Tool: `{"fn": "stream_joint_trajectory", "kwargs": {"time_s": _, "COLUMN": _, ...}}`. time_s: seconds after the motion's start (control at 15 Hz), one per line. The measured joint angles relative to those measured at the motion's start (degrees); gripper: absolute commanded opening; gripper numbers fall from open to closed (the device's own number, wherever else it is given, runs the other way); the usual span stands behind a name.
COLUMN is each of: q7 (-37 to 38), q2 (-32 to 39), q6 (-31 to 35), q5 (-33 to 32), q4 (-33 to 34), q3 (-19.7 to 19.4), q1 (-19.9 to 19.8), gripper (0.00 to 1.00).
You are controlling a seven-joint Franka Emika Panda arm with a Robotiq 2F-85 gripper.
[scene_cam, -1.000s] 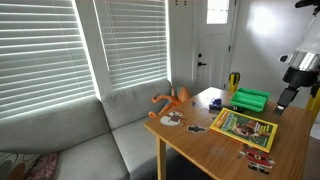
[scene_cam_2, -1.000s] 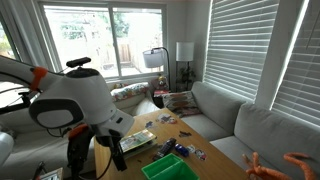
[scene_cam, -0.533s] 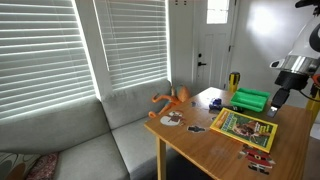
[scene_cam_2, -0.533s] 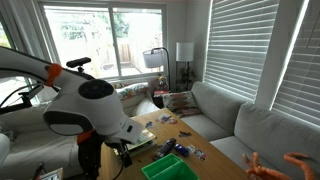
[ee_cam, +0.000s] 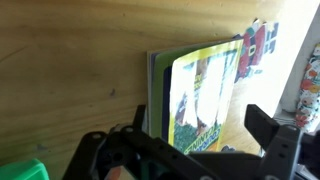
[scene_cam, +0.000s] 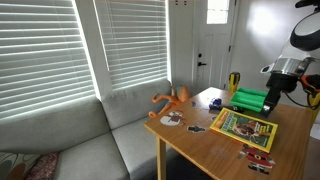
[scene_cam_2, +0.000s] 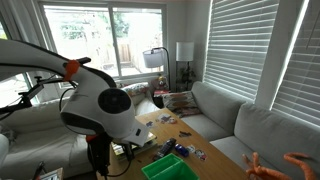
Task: Open the book
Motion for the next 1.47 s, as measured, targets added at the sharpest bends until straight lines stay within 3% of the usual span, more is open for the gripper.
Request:
{"fn": "stream_joint_trajectory", "kwargs": {"time_s": 0.6, "q7": -4.36, "q2": 8.64, "q6": -6.61, "q5": 8.12, "q4": 5.39, "q3": 1.60, "q1": -1.25, "gripper": 1.00}}
{"fn": "stream_joint_trajectory", "kwargs": {"time_s": 1.47, "q7": -7.83, "q2": 11.39, "q6": -14.52, "q5": 11.74, "q4": 9.35, "q3": 10.88, "q1": -2.70, "gripper": 1.00}}
